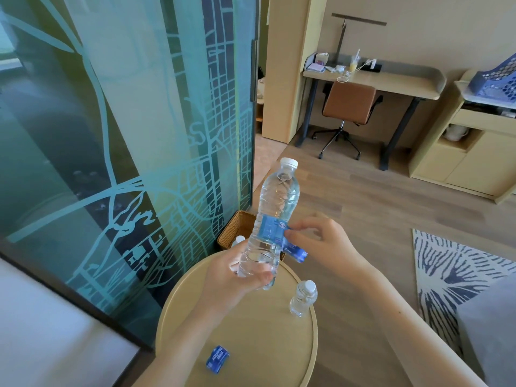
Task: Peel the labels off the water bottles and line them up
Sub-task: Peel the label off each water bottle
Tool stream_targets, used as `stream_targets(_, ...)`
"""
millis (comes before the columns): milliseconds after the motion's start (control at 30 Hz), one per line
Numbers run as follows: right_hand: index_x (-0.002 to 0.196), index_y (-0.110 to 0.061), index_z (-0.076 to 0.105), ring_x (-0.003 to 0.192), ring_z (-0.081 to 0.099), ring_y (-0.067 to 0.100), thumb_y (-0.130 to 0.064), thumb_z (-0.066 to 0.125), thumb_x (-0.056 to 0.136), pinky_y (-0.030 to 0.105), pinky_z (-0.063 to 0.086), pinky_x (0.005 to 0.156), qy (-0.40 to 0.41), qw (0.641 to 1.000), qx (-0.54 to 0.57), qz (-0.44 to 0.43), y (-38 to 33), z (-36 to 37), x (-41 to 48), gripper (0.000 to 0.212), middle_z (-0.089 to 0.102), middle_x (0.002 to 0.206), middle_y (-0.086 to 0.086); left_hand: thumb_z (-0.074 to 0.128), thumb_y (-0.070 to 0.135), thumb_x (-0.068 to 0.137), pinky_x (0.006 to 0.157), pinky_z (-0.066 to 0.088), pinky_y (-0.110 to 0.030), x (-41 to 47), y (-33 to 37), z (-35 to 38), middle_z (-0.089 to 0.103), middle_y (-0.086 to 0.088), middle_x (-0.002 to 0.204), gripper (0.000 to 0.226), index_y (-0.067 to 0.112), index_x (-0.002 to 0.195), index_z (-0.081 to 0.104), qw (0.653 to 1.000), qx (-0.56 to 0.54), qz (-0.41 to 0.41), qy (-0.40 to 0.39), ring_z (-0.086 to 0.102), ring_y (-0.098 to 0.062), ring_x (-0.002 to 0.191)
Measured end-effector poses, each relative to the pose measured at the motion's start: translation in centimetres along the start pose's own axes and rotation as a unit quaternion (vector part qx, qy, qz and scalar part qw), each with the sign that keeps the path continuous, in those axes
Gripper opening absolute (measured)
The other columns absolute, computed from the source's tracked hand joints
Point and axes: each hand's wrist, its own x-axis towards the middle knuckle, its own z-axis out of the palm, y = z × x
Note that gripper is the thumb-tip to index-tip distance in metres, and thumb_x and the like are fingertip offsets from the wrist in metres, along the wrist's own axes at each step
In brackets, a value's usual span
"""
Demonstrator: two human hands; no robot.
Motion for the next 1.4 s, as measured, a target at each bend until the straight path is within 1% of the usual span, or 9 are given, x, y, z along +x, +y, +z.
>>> stream_targets(133, 0.084, -0.016, 0.072, 0.085, 0.069, 0.032, -0.031, 0.075, 0.090, 0.046, 0.057, 0.080, 0.004, 0.997, 0.069, 0.024, -0.1, 0.3, -0.2, 0.016, 0.074, 0.090, 0.012, 0.083, 0.010, 0.078, 0.092, 0.059, -0.046, -0.2, 0.2, 0.2, 0.079, 0.002, 0.109, 0.056, 0.041, 0.123, 0.069, 1.000, 0.010, -0.006, -0.007, 0.074, -0.016, 0.104)
stream_targets(233, 0.085, -0.022, 0.067, 0.072, 0.064, 0.016, -0.037, 0.073, 0.086, 0.035, 0.052, 0.073, 0.010, 0.997, 0.078, 0.019, -0.1, 0.3, -0.7, 0.017, 0.074, 0.082, 0.001, 0.084, 0.007, 0.078, 0.096, 0.056, -0.050, -0.2, 0.3, 0.4, 0.079, 0.001, 0.108, 0.056, 0.034, 0.124, 0.070, 1.000, 0.014, -0.015, 0.000, 0.074, -0.016, 0.104)
stream_targets(400, 0.068, -0.013, 0.057, 0.064, 0.043, 0.010, -0.044, 0.058, 0.087, 0.030, 0.037, 0.064, 0.030, 0.997, 0.065, -0.020, -0.4, 0.0, -1.0, 0.036, 0.050, 0.064, -0.003, 0.082, 0.006, 0.080, 0.098, 0.056, -0.043, -0.3, 0.5, 0.5, 0.079, 0.003, 0.106, 0.052, 0.034, 0.123, 0.070, 0.999, 0.031, -0.015, 0.005, 0.074, -0.012, 0.103)
stream_targets(633, 0.073, -0.025, 0.073, 0.075, 0.062, -0.007, -0.020, 0.079, 0.084, 0.003, 0.040, 0.067, 0.105, 0.991, -0.043, -0.075, -1.0, 0.7, -0.6, 0.014, 0.069, 0.074, -0.026, 0.085, 0.017, 0.075, 0.081, 0.054, -0.014, -0.7, 0.8, 1.0, 0.080, 0.006, 0.094, 0.057, 0.062, 0.104, 0.066, 0.998, 0.062, 0.014, 0.026, 0.074, -0.007, 0.094)
stream_targets(800, 0.073, -0.019, 0.073, 0.077, 0.053, 0.010, -0.011, 0.078, 0.082, 0.024, 0.040, 0.081, 0.155, 0.963, -0.162, -0.152, -0.8, 1.6, -1.0, 0.013, 0.067, 0.068, -0.016, 0.083, 0.033, 0.067, 0.075, 0.046, -0.002, -0.6, 0.2, 1.4, 0.079, 0.007, 0.089, 0.057, 0.077, 0.094, 0.057, 0.995, 0.084, 0.008, 0.059, 0.071, -0.001, 0.092)
stream_targets(1000, 0.067, -0.012, 0.069, 0.070, 0.044, 0.016, -0.002, 0.081, 0.077, 0.045, 0.048, 0.089, 0.193, 0.926, -0.229, -0.231, -0.4, 2.6, -1.3, 0.019, 0.060, 0.059, -0.003, 0.083, 0.025, 0.072, 0.069, 0.044, 0.000, -0.5, -0.4, 1.5, 0.077, 0.011, 0.083, 0.058, 0.073, 0.094, 0.060, 0.994, 0.092, 0.017, 0.059, 0.070, -0.001, 0.086)
stream_targets(1167, 0.071, -0.010, 0.072, 0.070, 0.057, 0.028, -0.002, 0.081, 0.078, 0.027, 0.027, 0.112, 0.217, 0.905, -0.237, -0.279, -0.1, 2.8, -1.6, 0.014, 0.063, 0.064, 0.001, 0.082, 0.029, 0.072, 0.075, 0.052, -0.010, -0.2, -1.0, 1.4, 0.078, 0.006, 0.088, 0.044, 0.057, 0.103, 0.068, 0.996, 0.070, 0.004, 0.055, 0.071, -0.005, 0.087)
stream_targets(1300, 0.071, -0.010, 0.072, 0.068, 0.056, 0.025, -0.002, 0.084, 0.077, 0.044, 0.040, 0.107, 0.225, 0.904, -0.224, -0.288, -0.2, 2.9, -2.1, 0.016, 0.062, 0.063, -0.002, 0.080, 0.031, 0.070, 0.077, 0.054, -0.012, -0.1, -1.3, 1.3, 0.078, 0.007, 0.092, 0.037, 0.054, 0.099, 0.070, 0.998, 0.036, -0.008, 0.052, 0.072, -0.002, 0.091)
stream_targets(1400, 0.073, -0.010, 0.071, 0.067, 0.055, 0.024, -0.005, 0.083, 0.079, 0.038, 0.042, 0.103, 0.220, 0.922, -0.174, -0.266, -0.1, 2.8, -2.3, 0.015, 0.061, 0.064, -0.002, 0.078, 0.029, 0.070, 0.082, 0.059, -0.026, 0.2, -1.6, 1.0, 0.079, 0.005, 0.092, 0.037, 0.043, 0.104, 0.073, 0.998, 0.016, -0.022, 0.051, 0.074, -0.012, 0.092)
